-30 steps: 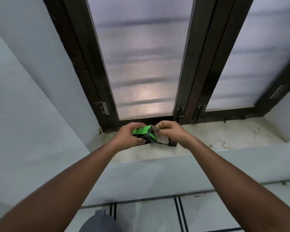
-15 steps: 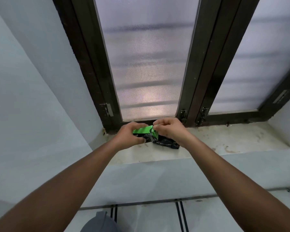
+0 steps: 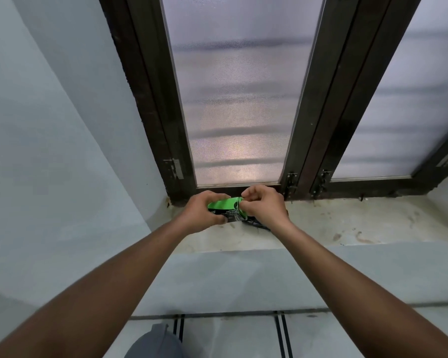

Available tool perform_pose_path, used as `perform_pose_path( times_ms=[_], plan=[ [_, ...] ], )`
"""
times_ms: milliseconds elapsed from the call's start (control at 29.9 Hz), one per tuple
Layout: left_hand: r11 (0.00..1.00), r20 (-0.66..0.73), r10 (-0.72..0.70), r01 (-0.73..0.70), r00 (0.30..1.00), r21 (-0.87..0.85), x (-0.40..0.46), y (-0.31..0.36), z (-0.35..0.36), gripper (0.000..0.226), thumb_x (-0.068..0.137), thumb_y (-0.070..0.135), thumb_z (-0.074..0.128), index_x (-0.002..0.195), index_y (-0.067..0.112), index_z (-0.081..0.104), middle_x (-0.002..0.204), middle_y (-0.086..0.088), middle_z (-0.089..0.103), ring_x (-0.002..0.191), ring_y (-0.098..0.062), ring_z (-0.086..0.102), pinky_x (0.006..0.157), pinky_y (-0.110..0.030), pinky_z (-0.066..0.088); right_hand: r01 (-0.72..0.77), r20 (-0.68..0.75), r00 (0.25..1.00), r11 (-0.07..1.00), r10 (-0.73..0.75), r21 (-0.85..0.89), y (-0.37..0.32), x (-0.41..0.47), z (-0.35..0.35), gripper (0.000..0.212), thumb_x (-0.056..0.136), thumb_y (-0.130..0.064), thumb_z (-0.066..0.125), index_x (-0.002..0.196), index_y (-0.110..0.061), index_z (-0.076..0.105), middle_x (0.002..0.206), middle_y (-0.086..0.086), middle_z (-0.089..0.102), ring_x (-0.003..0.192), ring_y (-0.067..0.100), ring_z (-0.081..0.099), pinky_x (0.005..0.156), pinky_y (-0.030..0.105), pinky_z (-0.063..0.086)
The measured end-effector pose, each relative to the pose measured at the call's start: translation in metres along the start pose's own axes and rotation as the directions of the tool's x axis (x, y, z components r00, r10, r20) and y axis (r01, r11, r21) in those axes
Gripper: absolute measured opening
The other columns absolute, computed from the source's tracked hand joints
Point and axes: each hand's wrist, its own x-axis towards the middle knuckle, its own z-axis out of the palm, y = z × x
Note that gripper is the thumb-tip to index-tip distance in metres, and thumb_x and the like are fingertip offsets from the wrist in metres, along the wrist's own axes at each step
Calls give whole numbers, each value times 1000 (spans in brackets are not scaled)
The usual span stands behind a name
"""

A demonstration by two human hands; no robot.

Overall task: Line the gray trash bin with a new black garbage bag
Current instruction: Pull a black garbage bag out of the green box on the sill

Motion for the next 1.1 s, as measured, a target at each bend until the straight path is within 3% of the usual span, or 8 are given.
perform_pose_path(
  times_ms=[134, 234, 334, 434, 568, 735, 869, 1102],
  plan=[
    [1000, -17, -18, 18, 1000, 5, -1, -2, -1, 64, 73, 21, 88, 131, 39, 68, 113, 19, 60, 102, -1, 56, 74, -10, 39, 10, 55, 998, 999, -12, 38, 0, -2, 8, 21, 75, -12, 76, 95, -19, 75, 82, -4, 77, 70, 6, 71, 67, 25, 62],
    [999, -23, -31, 31, 999, 12, -2, -3, -2, 65, 74, 22, 88, 134, 38, 67, 118, 13, 61, 107, -8, 59, 76, -15, 42, -115, 176, 981, 981, 87, 158, 0, 1, 9, 29, 81, -13, 70, 109, -22, 71, 92, -1, 74, 72, 10, 66, 63, 25, 54],
    [998, -36, -55, 57, 998, 39, -4, -2, -4, 66, 78, 27, 86, 139, 38, 62, 128, 10, 61, 115, -14, 58, 88, -27, 47, -254, 300, 941, 910, 155, 328, 5, 1, 10, 38, 90, -10, 67, 125, -21, 60, 107, 1, 73, 89, 11, 66, 75, 29, 52],
    [976, -52, -51, 61, 997, 209, -6, 0, -7, 71, 83, 38, 80, 148, 42, 50, 129, 6, 58, 116, -19, 58, 89, -34, 52, -303, 279, 946, 755, 165, 581, 13, -1, 21, 46, 93, 10, 59, 130, -14, 48, 121, 7, 69, 110, 18, 68, 89, 30, 56],
    [878, 36, -38, 16, 999, 478, -12, -4, -9, 73, 88, 56, 66, 148, 61, 24, 118, 3, 56, 93, -15, 61, 63, -29, 51, -297, 272, 951, 676, 146, 675, 17, 1, 40, 47, 93, 13, 58, 127, -17, 46, 126, 8, 64, 116, 20, 66, 98, 36, 54],
    [872, -97, -154, 181, 983, 455, -8, -24, -10, 66, 89, 60, 64, 147, 39, 41, 137, -6, 46, 102, -23, 62, 74, -31, 53, -207, 63, 978, 911, 197, 356, 30, 4, 57, 36, 92, 4, 53, 104, -29, 61, 110, -6, 68, 109, 12, 67, 87, 32, 55],
    [804, -141, -218, 260, 966, 534, 3, -42, -8, 62, 92, 55, 65, 141, 21, 49, 144, -15, 36, 101, -30, 65, 75, -32, 48, -87, 103, 990, 995, 92, -48, 49, 5, 52, 37, 87, 5, 51, 88, -25, 72, 98, -5, 72, 99, 15, 69, 84, 31, 57],
    [833, -351, -308, 429, 884, 350, 18, -56, 8, 35, 102, 44, 51, 121, 16, 60, 129, -21, 54, 98, -33, 59, 81, -39, 49, -15, 28, 999, 731, 47, -682, 74, 29, 28, 52, 84, 0, 66, 129, -24, 66, 135, 0, 56, 117, 25, 57, 86, 40, 58]
  ],
)
